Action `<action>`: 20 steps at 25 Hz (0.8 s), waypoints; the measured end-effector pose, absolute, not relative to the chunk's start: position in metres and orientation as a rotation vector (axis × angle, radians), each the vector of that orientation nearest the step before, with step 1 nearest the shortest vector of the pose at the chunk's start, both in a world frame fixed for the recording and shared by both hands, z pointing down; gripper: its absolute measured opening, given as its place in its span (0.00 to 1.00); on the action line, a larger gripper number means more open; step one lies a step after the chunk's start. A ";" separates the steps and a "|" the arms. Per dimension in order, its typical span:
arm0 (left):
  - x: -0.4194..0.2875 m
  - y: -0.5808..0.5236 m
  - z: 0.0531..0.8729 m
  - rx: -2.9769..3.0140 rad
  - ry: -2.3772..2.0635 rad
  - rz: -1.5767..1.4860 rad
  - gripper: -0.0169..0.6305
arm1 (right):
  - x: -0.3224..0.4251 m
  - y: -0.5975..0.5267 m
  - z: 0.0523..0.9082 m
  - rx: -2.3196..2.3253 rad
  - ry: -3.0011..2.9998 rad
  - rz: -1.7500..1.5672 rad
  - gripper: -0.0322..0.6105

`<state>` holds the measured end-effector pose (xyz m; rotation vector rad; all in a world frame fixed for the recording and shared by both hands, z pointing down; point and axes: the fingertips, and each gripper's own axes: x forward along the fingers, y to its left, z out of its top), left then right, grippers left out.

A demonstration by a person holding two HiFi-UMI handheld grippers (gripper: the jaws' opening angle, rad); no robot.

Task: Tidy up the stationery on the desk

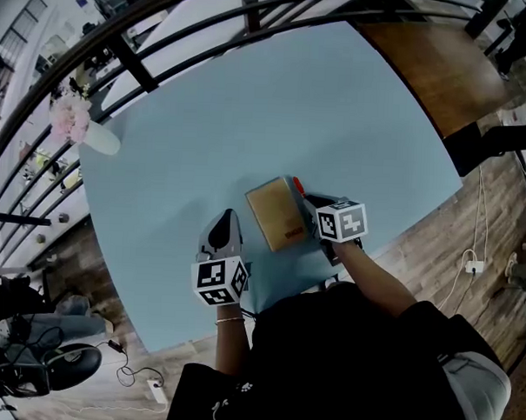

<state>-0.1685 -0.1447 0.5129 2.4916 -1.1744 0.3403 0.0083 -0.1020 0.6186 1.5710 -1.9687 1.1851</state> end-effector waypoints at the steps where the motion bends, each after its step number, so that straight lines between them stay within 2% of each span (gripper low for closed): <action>1: -0.170 -0.145 0.513 2.491 -1.173 0.337 0.02 | 0.007 -0.102 0.619 1.566 -1.963 1.179 0.13; 20: -0.181 -0.140 0.512 2.471 -1.219 0.323 0.02 | 0.001 -0.099 0.621 1.527 -1.983 1.163 0.16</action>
